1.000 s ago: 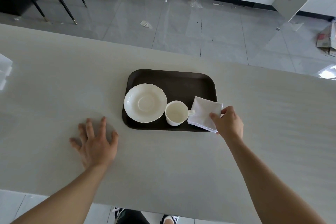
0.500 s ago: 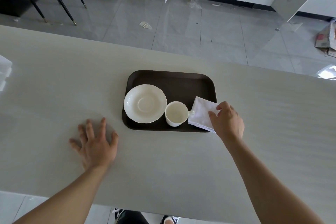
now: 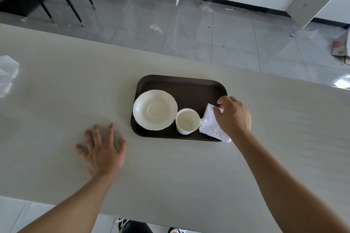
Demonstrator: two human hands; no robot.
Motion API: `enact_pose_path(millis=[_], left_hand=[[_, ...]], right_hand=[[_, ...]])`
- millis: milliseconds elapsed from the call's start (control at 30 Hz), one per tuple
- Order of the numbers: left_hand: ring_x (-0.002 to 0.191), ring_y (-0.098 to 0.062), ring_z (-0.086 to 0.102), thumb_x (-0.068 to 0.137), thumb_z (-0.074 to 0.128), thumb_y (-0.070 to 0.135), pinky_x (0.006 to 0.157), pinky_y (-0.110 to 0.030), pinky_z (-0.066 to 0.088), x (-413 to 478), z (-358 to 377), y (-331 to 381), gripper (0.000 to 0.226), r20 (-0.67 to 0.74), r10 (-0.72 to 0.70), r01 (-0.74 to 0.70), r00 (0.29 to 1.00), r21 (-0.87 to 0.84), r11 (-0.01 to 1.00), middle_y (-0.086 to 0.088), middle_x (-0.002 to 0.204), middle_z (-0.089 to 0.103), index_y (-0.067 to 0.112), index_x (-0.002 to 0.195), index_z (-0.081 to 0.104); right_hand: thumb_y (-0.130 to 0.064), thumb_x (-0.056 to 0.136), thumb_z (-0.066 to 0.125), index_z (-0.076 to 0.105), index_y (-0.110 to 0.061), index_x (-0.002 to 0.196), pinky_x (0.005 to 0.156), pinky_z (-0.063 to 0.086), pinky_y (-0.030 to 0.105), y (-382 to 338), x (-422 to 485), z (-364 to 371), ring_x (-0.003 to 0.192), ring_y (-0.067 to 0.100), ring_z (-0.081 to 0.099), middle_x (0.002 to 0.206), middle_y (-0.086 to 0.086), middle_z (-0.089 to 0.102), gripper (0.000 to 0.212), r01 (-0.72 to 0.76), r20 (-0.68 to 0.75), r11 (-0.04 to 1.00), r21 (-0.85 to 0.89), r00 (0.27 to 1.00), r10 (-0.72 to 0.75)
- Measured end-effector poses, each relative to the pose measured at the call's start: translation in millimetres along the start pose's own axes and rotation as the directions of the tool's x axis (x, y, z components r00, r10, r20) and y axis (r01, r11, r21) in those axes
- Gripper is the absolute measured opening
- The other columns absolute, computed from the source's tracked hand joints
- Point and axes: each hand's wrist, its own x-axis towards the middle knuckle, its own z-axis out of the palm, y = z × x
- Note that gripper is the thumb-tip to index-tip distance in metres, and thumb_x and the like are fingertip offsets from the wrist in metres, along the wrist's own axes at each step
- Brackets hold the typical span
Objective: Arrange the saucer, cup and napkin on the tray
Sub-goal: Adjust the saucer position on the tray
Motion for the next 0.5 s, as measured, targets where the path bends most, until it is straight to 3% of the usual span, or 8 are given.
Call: enact_pose_path(millis=[333,500], left_hand=[[0.149,-0.035,0.014,0.088,0.046,0.055,0.113,-0.066,0.010,0.5,1.1,-1.1,0.065,0.001,0.004,-0.004,1.000,0.006,1.000,-0.011,0.160,0.025,0.036,0.149,0.034],[0.150,-0.034,0.012,0.086,0.042,0.057,0.115,-0.066,0.008,1.2,1.0,-2.0,0.067,0.001,0.005,-0.005,1.000,-0.014,1.000,-0.010,0.161,0.025,0.037,0.149,0.034]], right_hand=[[-0.031,0.092,0.060,0.067,-0.020,0.104,0.068,0.049,0.031,-38.7,32.7,8.1,0.087,0.026,0.063,0.095,-0.002,0.069,0.017,0.097,0.142,0.995,0.038,0.985,-0.101],[-0.039,0.091,0.057,0.068,-0.024,0.099,0.067,0.048,0.032,-68.9,50.9,17.5,0.087,0.027,0.064,0.095,-0.001,0.072,0.020,0.177,0.280,0.984,-0.006,0.945,-0.168]])
